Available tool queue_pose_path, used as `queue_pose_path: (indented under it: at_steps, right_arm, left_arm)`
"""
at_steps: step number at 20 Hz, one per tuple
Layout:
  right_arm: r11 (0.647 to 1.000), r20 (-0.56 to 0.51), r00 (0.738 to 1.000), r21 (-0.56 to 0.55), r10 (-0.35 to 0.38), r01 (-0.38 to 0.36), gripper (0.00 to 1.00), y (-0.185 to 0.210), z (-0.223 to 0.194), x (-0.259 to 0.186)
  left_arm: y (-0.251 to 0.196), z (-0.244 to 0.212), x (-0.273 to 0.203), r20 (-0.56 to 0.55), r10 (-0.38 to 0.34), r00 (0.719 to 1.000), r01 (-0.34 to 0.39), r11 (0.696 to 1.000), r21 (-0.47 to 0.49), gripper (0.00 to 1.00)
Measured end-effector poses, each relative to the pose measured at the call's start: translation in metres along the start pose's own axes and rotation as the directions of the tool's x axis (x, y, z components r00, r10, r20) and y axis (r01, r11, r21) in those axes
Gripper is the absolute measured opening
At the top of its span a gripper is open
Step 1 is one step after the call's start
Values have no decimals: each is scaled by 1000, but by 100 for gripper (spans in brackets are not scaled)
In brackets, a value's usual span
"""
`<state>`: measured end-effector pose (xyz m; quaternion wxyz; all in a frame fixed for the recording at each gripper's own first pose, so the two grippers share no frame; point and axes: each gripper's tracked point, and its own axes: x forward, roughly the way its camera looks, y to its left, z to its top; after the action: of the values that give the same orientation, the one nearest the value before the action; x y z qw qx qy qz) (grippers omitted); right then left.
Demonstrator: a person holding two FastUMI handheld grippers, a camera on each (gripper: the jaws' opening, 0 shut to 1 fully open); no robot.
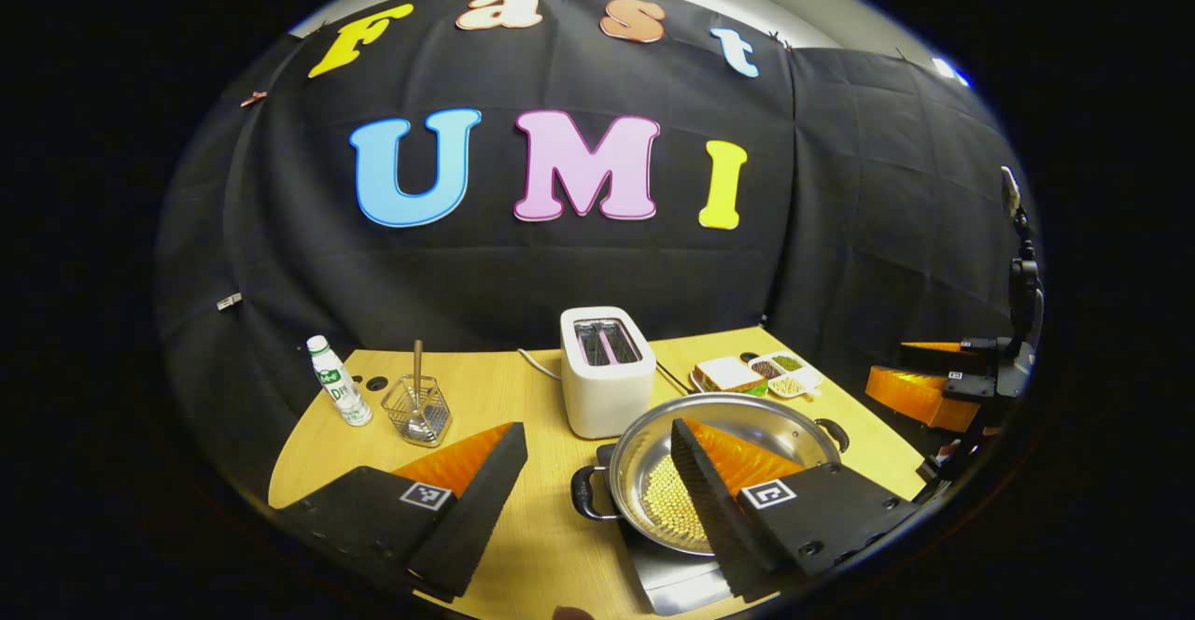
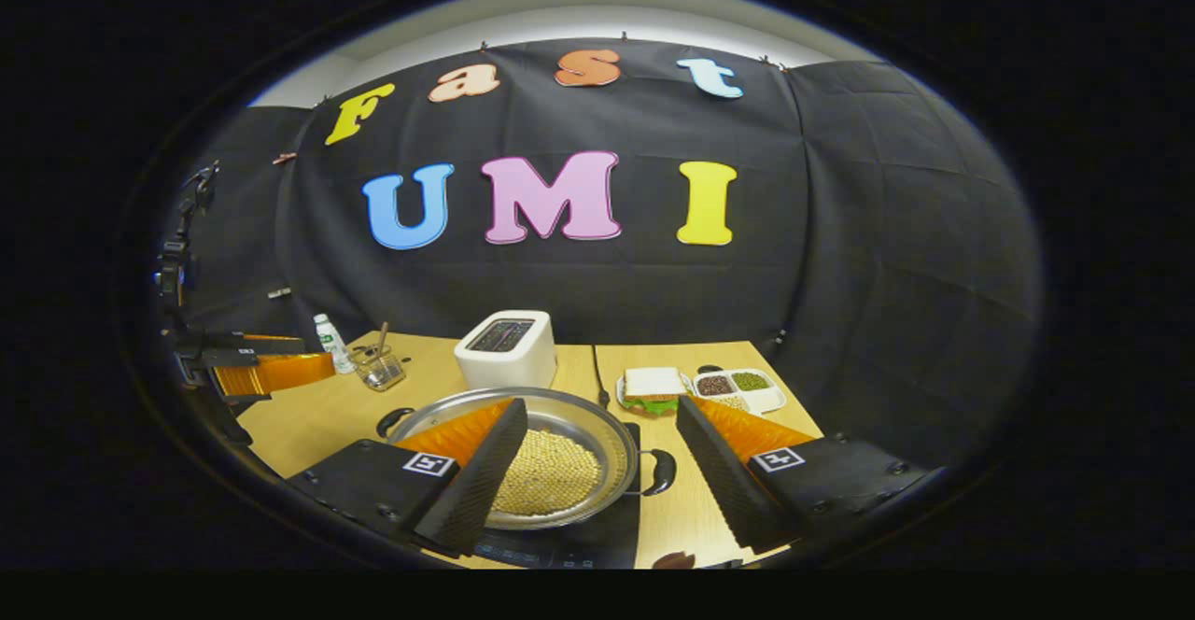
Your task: First push the handle of the pot to place it horizontally, then grasp the pot with both hands and set it on the induction cooktop.
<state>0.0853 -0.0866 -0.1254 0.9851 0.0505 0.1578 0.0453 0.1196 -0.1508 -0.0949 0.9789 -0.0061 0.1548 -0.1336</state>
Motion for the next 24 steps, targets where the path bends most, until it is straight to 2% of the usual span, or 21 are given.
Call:
queue_pose_path:
  at_steps: [2,5,8,11,15,17,18,19,20,21,22,24]
  right_arm:
    - [1000,49,999,-23,-17,18,99,0,18,-13]
    - [1000,102,995,-5,-15,16,99,16,36,-38]
    - [1000,154,988,-10,-27,29,99,22,54,-58]
    - [1000,195,981,-11,-4,6,99,42,67,-78]
    - [1000,240,971,-16,-6,10,99,61,77,-104]
    - [999,256,967,-39,-6,16,99,67,78,-114]
    - [999,265,964,-48,-12,26,95,69,79,-120]
    - [998,277,961,-50,-19,34,99,72,82,-126]
    - [998,294,955,-49,-25,41,99,75,85,-131]
    - [998,304,952,-48,-31,48,95,78,86,-136]
    - [997,311,950,-48,-38,56,99,81,85,-141]
    - [996,317,947,-56,-44,65,99,87,84,-148]
  left_arm:
    - [2,12,-16,43,4,999,-4,1000,-14,96]
    - [16,28,-43,107,54,993,-53,999,-5,97]
    - [27,43,-73,178,93,980,-95,995,1,97]
    - [42,57,-102,229,125,965,-125,992,-15,96]
    - [63,61,-139,281,159,946,-168,986,8,96]
    - [66,61,-155,296,155,943,-167,986,16,96]
    - [69,60,-162,301,154,941,-167,986,16,96]
    - [71,60,-169,309,152,939,-165,986,15,96]
    - [72,58,-174,315,150,937,-161,987,10,96]
    - [73,56,-179,316,145,938,-154,988,4,96]
    - [76,54,-182,315,147,938,-154,988,-3,96]
    - [81,50,-186,314,145,938,-147,989,-17,96]
